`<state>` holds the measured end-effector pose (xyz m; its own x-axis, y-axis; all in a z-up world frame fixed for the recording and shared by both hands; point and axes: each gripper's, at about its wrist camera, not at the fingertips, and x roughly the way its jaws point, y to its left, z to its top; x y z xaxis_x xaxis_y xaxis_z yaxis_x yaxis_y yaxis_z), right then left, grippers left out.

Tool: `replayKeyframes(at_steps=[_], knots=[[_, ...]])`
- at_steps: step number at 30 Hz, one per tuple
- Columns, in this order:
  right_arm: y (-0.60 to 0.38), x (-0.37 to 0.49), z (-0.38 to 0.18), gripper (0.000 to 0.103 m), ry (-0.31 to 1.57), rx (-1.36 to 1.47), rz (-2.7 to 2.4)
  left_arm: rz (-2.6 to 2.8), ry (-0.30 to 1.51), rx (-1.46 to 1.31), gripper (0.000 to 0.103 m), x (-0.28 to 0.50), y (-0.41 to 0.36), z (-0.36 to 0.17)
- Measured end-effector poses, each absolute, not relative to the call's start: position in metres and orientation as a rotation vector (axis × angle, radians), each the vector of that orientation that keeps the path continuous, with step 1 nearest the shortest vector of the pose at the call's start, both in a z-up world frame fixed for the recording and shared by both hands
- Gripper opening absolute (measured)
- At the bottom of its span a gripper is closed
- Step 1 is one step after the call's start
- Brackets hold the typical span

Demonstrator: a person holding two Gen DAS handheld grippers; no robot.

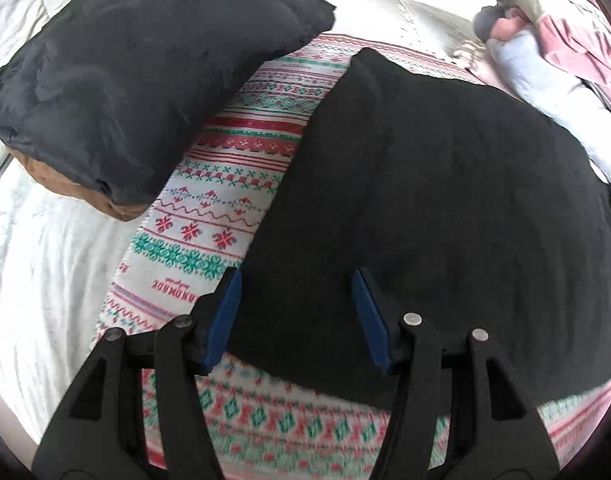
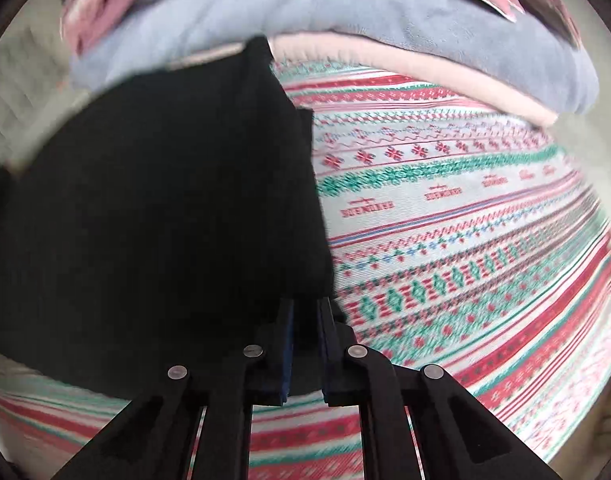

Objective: Fold large clothes

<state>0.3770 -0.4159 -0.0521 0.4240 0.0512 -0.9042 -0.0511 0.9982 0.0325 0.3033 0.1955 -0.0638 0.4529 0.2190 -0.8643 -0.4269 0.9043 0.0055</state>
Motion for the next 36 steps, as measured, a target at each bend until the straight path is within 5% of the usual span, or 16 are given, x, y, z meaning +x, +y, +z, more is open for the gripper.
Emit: replayKeyframes(at_steps=[4,11,14,18,22,27,33,36], knots=[[-0.426,0.394,-0.076,0.007,1.191,0.003,-0.057,0.405,1.031,-0.203,0.057,0.31,0.192,-0.067],[-0.416,0.364,-0.013,0.009,1.018,0.018,0.012,0.402,0.941,-0.135,0.056,0.295,0.178,-0.037],[-0.393,0.348,0.017,0.018,0.949,0.069,0.124,0.359,0.899,-0.072,0.056,0.292,0.154,-0.027],[-0.331,0.347,0.016,0.049,0.975,-0.008,0.31,0.245,0.913,0.01,0.056,0.299,0.116,-0.03],[-0.296,0.352,-0.007,0.049,1.089,-0.052,0.346,0.103,0.949,0.044,0.056,0.321,0.079,-0.032],[-0.305,0.357,-0.006,0.056,1.087,0.076,0.386,-0.048,0.961,0.028,0.071,0.385,0.02,-0.013],[-0.295,0.366,-0.026,0.057,1.134,-0.003,0.365,-0.032,0.982,0.062,0.071,0.493,-0.04,-0.034],[-0.294,0.368,-0.031,0.057,1.13,-0.01,0.367,0.055,1.058,0.103,0.061,0.543,-0.044,-0.072]])
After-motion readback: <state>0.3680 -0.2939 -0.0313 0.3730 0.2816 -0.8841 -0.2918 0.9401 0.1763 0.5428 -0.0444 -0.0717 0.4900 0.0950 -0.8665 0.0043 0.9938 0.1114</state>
